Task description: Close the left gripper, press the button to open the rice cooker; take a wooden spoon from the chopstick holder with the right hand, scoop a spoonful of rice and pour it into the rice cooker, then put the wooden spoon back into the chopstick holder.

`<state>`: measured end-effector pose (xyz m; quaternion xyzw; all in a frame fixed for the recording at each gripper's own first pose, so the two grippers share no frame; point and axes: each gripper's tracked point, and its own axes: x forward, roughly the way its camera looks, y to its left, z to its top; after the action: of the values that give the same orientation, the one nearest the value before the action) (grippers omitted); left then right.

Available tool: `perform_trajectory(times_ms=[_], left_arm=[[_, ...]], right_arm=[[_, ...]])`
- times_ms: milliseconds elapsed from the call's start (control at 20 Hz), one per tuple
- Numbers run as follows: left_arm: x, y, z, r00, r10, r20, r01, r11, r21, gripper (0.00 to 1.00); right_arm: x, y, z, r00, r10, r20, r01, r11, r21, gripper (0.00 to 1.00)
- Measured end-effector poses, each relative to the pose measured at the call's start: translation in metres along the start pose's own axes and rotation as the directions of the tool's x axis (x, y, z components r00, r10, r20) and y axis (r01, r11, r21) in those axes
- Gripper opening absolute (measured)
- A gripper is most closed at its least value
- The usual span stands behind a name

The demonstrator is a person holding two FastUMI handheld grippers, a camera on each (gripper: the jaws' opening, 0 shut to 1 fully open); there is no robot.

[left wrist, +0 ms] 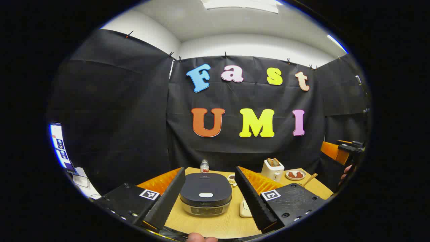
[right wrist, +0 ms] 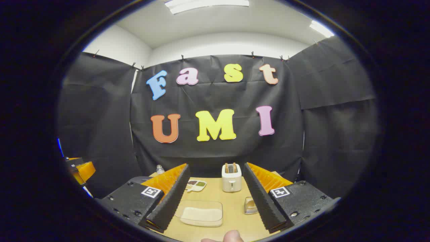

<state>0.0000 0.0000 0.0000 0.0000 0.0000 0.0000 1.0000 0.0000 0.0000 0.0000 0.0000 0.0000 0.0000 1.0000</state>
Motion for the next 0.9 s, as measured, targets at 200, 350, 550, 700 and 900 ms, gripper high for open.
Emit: perform_trajectory(times_ms=[200, 350, 550, 700, 900], left_arm=[[-0.007, 0.002, -0.002, 1.000, -0.004, 0.000, 0.004, 1.000, 0.017, 0.95], [-0.013, 0.002, -0.005, 1.000, -0.008, -0.001, 0.008, 1.000, 0.013, 0.95], [-0.019, 0.005, -0.011, 1.000, -0.002, -0.012, 0.002, 1.000, -0.005, 0.95], [-0.021, 0.007, -0.012, 1.000, 0.003, -0.017, -0.003, 1.000, -0.011, 0.95], [-0.021, 0.005, -0.013, 1.000, 0.002, -0.015, -0.002, 1.000, -0.015, 0.95]], right_arm=[[-0.006, 0.010, 0.001, 0.999, 0.035, -0.009, -0.035, 0.999, 0.038, 1.00], [-0.008, 0.014, 0.001, 0.999, 0.051, -0.006, -0.050, 0.998, 0.036, 1.00], [-0.012, 0.012, 0.001, 0.999, 0.042, -0.009, -0.042, 0.999, 0.018, 1.00], [-0.014, 0.011, -0.001, 0.999, 0.033, -0.013, -0.034, 0.999, -0.001, 1.00], [-0.015, 0.010, -0.003, 0.999, 0.037, -0.021, -0.037, 0.999, -0.009, 1.00]])
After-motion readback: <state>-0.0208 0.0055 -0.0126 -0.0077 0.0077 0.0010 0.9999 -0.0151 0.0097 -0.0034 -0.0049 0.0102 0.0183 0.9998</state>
